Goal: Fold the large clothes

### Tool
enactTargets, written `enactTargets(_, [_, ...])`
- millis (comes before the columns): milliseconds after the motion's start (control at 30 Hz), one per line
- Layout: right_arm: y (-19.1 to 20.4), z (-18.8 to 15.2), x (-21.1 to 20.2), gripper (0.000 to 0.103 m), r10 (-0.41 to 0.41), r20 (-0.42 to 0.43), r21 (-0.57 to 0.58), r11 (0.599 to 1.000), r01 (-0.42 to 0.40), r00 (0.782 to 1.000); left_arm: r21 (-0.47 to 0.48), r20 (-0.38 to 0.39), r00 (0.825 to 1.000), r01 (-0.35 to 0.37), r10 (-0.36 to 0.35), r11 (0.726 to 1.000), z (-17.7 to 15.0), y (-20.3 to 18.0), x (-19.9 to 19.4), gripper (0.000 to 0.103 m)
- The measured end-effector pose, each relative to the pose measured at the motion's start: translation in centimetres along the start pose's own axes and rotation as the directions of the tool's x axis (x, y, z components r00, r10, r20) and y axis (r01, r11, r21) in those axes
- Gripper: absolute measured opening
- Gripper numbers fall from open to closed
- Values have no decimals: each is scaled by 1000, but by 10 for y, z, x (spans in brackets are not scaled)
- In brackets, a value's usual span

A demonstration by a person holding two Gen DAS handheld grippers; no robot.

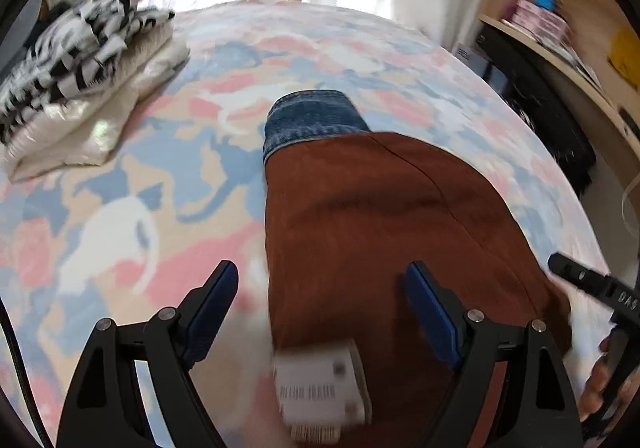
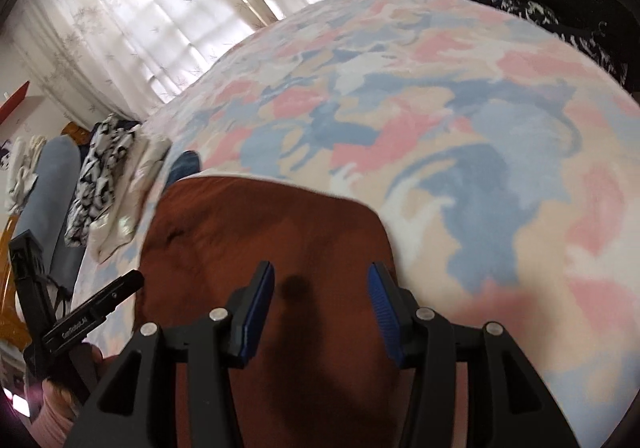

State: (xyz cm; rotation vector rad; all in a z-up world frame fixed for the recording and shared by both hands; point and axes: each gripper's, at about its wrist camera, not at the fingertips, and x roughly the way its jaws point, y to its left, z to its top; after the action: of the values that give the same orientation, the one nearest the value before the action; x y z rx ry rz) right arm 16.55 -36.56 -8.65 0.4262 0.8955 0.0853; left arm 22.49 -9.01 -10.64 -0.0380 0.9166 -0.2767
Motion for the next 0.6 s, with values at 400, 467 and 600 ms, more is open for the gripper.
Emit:
enactTargets(400, [42, -75, -17, 49, 15, -73, -143, 989, -26, 997, 65, -27, 998, 62, -60, 996, -83, -30, -35, 90])
enactTargets(467, [33, -79, -21, 49, -6, -62, -119, 993, -2, 998, 34, -19, 998, 64, -64, 997, -85, -24, -37, 93])
enactTargets(600, [17, -80, -40, 49, -23, -51, -89, 996, 18, 998, 37, -26, 998, 63, -62, 997, -86, -21, -43, 93])
